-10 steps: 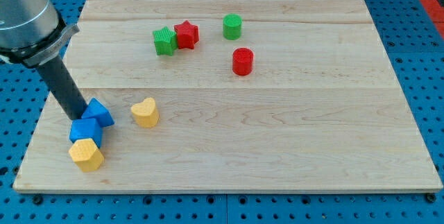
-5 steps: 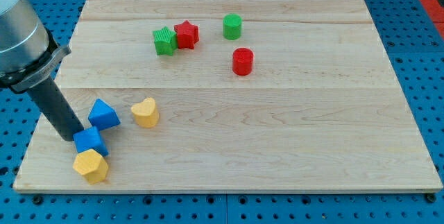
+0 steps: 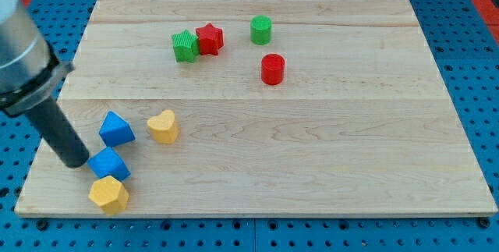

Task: Keep blue cube vertically below the red circle

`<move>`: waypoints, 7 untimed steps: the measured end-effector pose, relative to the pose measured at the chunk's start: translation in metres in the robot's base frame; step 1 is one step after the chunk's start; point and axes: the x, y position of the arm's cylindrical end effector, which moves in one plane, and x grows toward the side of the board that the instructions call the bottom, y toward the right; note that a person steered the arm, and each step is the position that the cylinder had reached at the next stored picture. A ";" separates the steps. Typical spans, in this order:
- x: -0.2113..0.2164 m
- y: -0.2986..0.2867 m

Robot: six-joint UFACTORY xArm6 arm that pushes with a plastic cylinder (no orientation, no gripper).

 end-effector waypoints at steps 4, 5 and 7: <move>0.019 0.061; 0.012 0.069; -0.002 0.063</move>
